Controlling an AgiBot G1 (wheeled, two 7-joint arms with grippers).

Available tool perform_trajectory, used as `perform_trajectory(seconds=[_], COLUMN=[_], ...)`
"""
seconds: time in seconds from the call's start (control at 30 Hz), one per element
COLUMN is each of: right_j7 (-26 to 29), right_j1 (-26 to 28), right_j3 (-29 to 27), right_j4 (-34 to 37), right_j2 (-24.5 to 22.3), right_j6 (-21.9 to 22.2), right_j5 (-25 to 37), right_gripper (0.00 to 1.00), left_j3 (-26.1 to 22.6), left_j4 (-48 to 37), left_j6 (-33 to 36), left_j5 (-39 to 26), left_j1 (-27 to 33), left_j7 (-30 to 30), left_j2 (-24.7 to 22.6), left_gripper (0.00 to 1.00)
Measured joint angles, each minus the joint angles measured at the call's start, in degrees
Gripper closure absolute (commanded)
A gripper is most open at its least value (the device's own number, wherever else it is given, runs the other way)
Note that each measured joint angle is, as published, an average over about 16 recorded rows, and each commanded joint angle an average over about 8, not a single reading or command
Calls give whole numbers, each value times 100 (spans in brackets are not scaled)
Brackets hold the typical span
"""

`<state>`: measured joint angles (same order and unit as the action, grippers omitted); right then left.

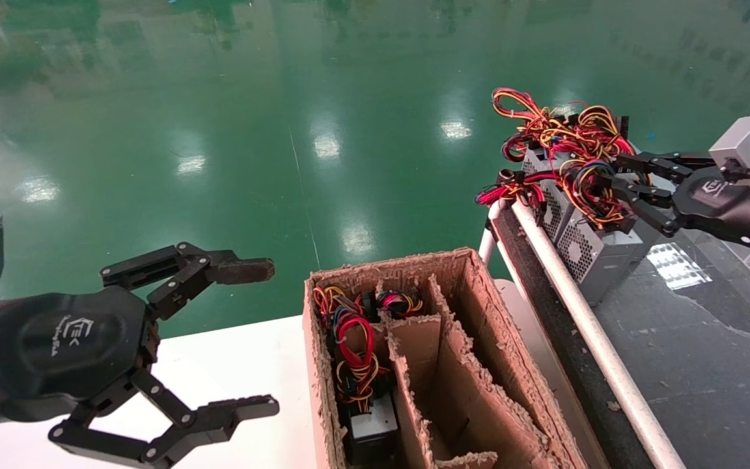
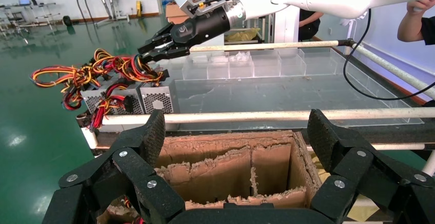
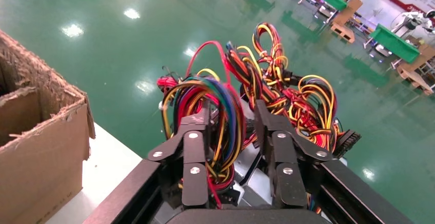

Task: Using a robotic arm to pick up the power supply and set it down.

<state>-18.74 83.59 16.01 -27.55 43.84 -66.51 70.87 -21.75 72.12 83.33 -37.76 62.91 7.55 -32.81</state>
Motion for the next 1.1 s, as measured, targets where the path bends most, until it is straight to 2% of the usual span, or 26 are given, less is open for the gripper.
perform_trajectory(seconds=[0.53,1.1], right_j7=[267,636], right_j1=[59,-250], right_j3=[139,-163], right_j4=[-159,-721], right_j2=[-34,-393], right_j6=[136,-83], right_j5=[235,-289], right_gripper=[0,0], left_j3=[-1,-1], left_j4=[0,0], left_j6=[0,-1], left_j5=[0,1], left_j1=[0,0], left_j7=[0,-1], left_j2=[0,1], left_gripper=[0,0])
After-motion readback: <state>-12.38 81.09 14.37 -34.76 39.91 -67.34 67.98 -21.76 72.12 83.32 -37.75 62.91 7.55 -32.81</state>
